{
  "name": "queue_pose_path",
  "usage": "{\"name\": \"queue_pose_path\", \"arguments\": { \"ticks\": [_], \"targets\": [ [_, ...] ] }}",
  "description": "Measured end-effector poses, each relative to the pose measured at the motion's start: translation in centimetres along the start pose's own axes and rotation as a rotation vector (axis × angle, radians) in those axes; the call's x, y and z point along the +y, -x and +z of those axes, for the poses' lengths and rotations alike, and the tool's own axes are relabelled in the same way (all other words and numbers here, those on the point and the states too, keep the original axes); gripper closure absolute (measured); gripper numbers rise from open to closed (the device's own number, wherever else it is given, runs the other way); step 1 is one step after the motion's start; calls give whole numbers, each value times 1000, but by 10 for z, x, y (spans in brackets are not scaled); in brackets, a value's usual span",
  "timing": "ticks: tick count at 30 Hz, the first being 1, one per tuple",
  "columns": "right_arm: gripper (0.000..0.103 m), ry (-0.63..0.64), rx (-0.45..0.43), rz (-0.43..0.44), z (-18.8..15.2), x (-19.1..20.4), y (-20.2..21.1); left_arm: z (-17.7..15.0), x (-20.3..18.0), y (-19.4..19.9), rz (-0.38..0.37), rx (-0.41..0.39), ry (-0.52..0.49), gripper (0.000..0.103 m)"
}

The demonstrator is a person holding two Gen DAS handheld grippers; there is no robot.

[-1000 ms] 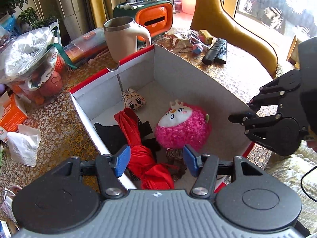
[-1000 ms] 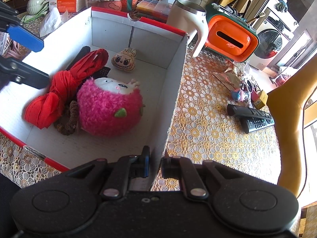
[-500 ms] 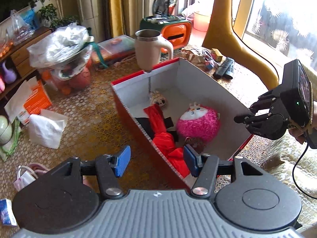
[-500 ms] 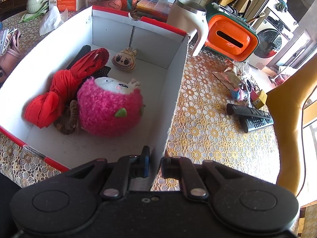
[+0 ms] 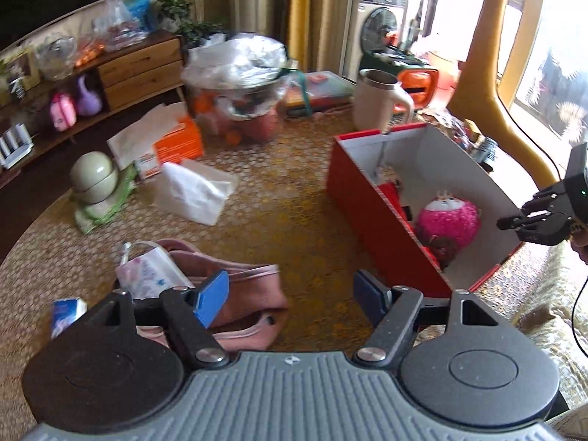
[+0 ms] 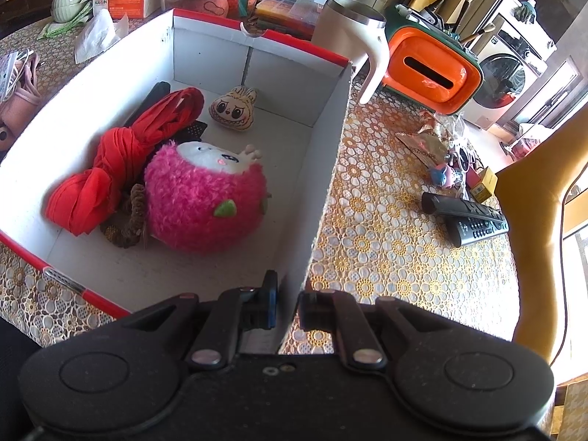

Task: Organize objects
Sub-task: 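Move the left gripper back to the blue tissue box on the table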

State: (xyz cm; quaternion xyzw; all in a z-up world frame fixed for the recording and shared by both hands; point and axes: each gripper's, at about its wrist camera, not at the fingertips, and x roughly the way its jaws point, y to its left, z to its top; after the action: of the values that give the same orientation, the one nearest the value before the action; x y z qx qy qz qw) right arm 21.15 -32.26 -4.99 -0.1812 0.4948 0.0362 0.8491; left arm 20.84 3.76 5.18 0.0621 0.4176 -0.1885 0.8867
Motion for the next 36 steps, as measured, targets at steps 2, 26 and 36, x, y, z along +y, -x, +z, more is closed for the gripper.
{"name": "queue_pose_path", "arguments": {
  "ticks": [2,26,36],
  "targets": [
    [93,1,0,0,0,0,0,-6,17,7,28,-9,32,21],
    [90,14,34,-19,5,4,-2,-66,212,-59,272,65,251,0],
    [89,21,59,-37,9,8,-4,-84,256,-102,339,147,274,0]
  ]
}}
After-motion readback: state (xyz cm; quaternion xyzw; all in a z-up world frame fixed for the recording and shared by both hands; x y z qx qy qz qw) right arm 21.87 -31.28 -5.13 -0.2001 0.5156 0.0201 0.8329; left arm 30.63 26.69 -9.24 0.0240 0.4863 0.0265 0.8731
